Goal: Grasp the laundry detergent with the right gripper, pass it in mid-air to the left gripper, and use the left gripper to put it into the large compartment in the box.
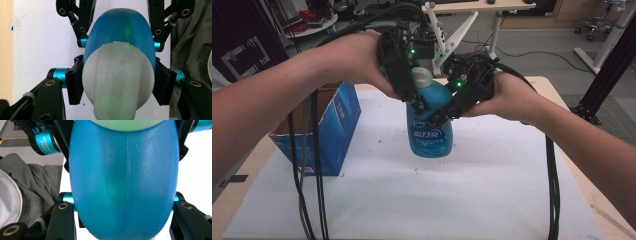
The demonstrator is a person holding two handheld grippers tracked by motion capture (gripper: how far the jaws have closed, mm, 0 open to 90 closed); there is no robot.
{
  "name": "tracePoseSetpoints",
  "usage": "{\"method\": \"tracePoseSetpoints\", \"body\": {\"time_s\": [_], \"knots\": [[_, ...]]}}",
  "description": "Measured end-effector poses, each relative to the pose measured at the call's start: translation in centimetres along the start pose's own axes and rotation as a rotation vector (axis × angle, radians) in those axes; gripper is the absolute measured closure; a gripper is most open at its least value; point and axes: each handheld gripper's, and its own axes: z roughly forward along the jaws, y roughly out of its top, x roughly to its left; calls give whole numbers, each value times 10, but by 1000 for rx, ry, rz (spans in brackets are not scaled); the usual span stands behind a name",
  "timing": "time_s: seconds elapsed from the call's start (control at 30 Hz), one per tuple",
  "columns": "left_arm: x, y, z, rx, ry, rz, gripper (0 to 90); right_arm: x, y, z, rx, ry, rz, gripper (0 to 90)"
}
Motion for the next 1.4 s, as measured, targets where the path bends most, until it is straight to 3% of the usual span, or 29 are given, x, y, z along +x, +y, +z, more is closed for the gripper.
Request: {"method": "tracePoseSetpoints", "body": {"time_s": [0.43,0.5,0.63,0.83,0.93,1.13,1.4], "knots": [[-3,-1,0,2,-4,-4,384,1,0,3,11,23,0,437],[-3,-1,0,15,-1,-1,384,1,1,3,12,35,0,402],[-3,-7,1,18,-20,-22,385,1,1,0,0,16,2,220],[-3,-13,-1,22,-15,-45,385,-1,-7,-5,51,14,60,216],[-2,-17,-6,3,-12,-73,385,-3,-14,-8,95,-20,93,139],[1,-27,-23,-17,8,-142,385,-10,-33,-25,137,-85,159,138],[4,-47,-50,-29,64,-266,385,-15,-63,-47,230,-182,229,138]]}}
